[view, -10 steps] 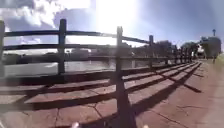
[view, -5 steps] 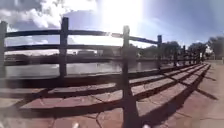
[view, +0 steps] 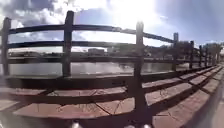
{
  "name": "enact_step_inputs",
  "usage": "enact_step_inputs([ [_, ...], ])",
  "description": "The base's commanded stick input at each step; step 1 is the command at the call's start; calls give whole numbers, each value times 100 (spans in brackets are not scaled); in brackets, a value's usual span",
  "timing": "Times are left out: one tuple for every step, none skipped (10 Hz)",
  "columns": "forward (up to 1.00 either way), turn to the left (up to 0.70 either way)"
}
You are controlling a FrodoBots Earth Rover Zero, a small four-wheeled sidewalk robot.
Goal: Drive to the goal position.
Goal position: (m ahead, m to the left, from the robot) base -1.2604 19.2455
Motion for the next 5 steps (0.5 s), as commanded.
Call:
enact_step_inputs([
  [0,0],
  [-26,0],
  [-70,-3],
  [-70,-15],
  [-70,-35],
])
